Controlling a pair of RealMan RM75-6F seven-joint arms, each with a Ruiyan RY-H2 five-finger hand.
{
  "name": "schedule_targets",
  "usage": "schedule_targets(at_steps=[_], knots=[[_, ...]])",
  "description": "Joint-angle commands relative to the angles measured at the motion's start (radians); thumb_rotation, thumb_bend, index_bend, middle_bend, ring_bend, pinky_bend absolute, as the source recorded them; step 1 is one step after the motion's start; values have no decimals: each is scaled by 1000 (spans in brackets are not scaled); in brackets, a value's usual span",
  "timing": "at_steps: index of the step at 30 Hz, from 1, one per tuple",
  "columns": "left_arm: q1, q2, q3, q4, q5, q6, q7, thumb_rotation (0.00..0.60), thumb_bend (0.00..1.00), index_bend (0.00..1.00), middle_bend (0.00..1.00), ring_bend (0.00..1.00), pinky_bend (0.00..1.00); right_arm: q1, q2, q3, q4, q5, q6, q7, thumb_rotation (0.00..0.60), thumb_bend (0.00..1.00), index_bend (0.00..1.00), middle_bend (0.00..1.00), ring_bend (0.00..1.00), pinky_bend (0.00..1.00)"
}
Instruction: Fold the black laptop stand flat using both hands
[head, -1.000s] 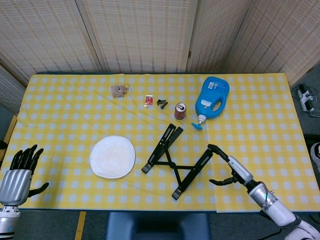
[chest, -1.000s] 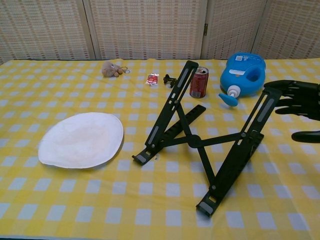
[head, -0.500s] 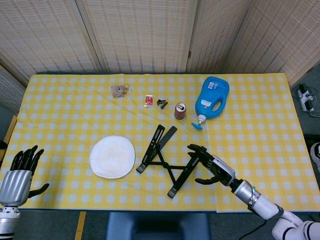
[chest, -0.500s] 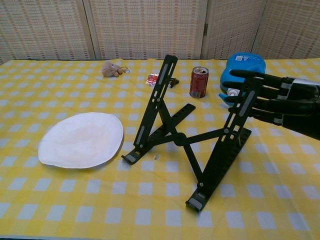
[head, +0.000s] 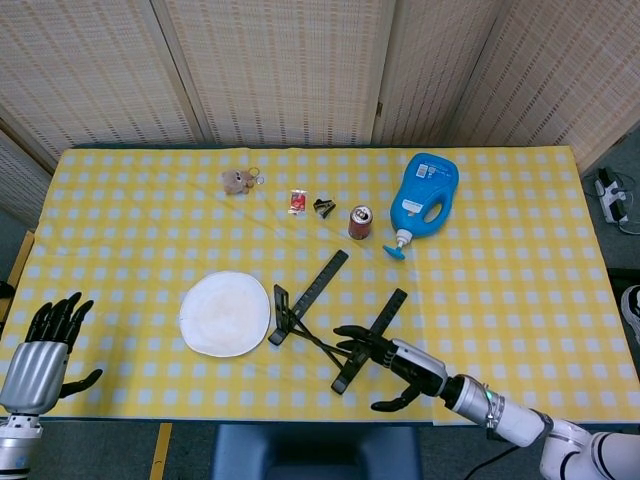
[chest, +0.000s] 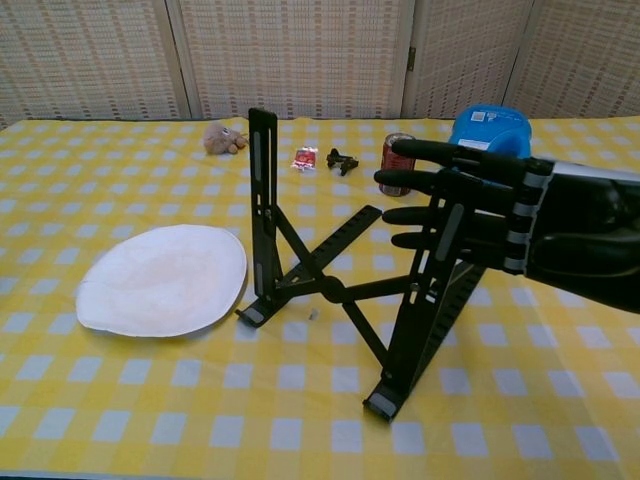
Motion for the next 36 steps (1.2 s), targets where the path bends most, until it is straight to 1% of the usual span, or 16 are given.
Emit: schedule_targets(at_steps=[1, 8, 14, 18, 22, 28, 36], knots=[[-1, 0, 0, -1, 1, 0, 1, 600, 163, 0, 0, 0, 0, 10, -2, -16, -11, -9, 8, -15, 600, 241, 0, 8, 77, 0], [-4, -4, 2, -1, 5, -7, 2, 600, 163, 0, 0, 0, 0, 16, -19, -45, -24, 2, 25, -66, 600, 241, 0, 8, 77, 0], [-6, -7, 3, 2, 1, -15, 0, 600, 163, 0, 0, 0, 0, -26, -40, -39, -25, 76, 31, -199, 600, 241, 0, 8, 75, 0], [-7, -8, 5, 1, 5, -15, 2, 600, 163, 0, 0, 0, 0, -49, -49, -39, -31, 110, 37, -241, 600, 241, 0, 8, 74, 0], [-8, -11, 6, 0, 8, -17, 3, 600, 163, 0, 0, 0, 0, -61, -71, -45, -21, 135, 33, -218, 600, 241, 0, 8, 70, 0], [-10, -10, 8, 0, 7, -21, 3, 600, 163, 0, 0, 0, 0, -64, -120, -64, 20, 158, 13, -85, 600, 241, 0, 10, 70, 0], [-9, -7, 11, -1, 9, -22, 1, 600, 163, 0, 0, 0, 0, -53, -161, -84, 74, 167, -21, 26, 600, 241, 0, 10, 63, 0]])
